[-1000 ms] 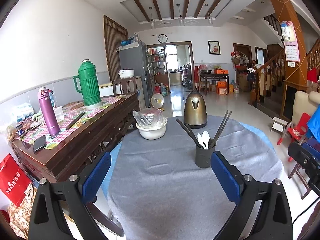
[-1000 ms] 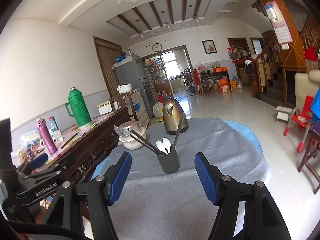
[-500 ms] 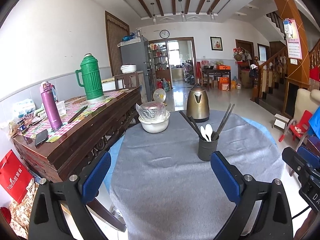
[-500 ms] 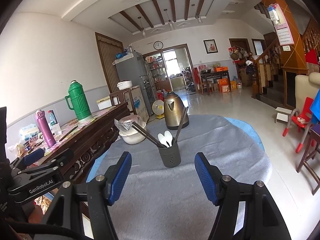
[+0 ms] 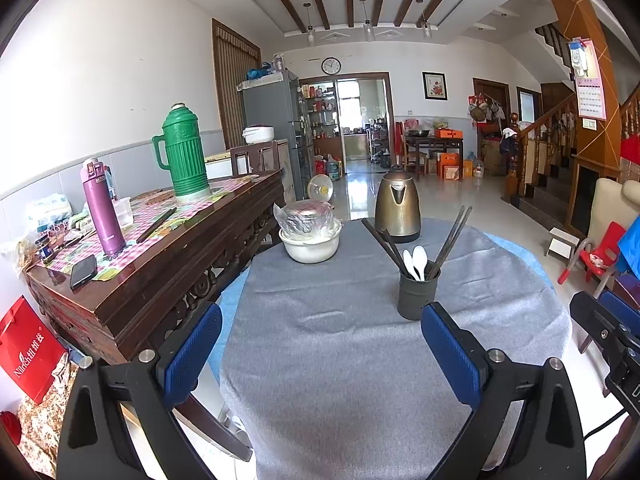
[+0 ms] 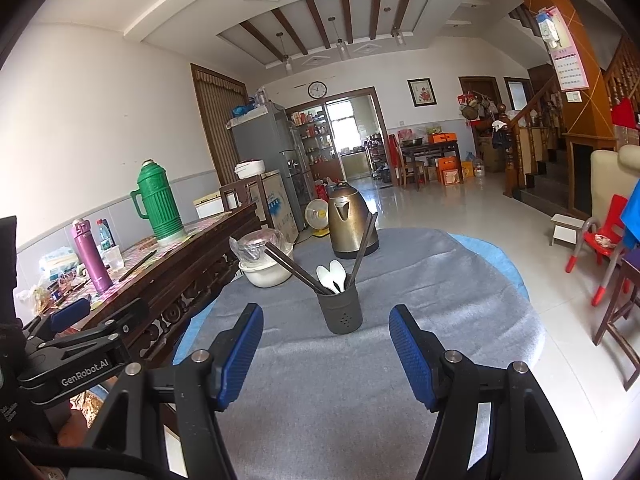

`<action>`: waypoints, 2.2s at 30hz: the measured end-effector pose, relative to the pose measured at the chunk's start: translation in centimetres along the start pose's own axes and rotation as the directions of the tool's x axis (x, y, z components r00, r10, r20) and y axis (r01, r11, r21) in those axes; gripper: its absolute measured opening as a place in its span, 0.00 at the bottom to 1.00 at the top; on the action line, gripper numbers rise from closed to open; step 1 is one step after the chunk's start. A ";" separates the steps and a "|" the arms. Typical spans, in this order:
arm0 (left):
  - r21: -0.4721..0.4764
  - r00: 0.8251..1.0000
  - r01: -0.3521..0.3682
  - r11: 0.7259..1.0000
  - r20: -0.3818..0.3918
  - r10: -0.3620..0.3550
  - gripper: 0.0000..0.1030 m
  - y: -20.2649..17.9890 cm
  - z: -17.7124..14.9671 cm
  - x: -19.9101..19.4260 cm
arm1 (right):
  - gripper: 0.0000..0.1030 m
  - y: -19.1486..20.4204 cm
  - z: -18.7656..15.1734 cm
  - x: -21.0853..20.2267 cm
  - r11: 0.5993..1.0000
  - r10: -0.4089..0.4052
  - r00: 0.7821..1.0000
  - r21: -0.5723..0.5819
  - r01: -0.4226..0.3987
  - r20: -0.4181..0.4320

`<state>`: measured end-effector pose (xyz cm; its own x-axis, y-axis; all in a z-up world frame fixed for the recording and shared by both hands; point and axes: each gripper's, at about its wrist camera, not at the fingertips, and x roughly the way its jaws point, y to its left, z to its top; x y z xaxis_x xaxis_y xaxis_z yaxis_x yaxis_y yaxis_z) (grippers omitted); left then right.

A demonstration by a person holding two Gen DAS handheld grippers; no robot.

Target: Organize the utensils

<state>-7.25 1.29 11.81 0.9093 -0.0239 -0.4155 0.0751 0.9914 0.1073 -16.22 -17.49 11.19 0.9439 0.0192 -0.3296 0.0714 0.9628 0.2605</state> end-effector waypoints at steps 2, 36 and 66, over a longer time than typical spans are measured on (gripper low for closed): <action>-0.002 1.000 -0.003 1.000 0.003 0.003 0.97 0.2 -0.1 -0.1 | 0.67 0.0 0.1 -0.1 1.000 0.001 1.000 -0.003 -0.001 0.002; -0.005 1.000 0.008 1.000 -0.010 -0.008 0.97 0.3 -0.5 -0.5 | 0.67 0.5 0.0 -0.1 1.000 0.011 1.000 -0.007 -0.011 -0.002; -0.016 1.000 0.008 1.000 -0.026 -0.008 0.97 0.4 -1.2 -0.4 | 0.67 1.2 -0.4 -0.1 1.000 0.019 1.000 -0.009 -0.019 -0.012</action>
<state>-8.09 1.85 10.92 0.8977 -0.0288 -0.4397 0.0758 0.9931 0.0897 -16.34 -16.24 11.21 0.9412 0.0410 -0.3353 0.0500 0.9648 0.2584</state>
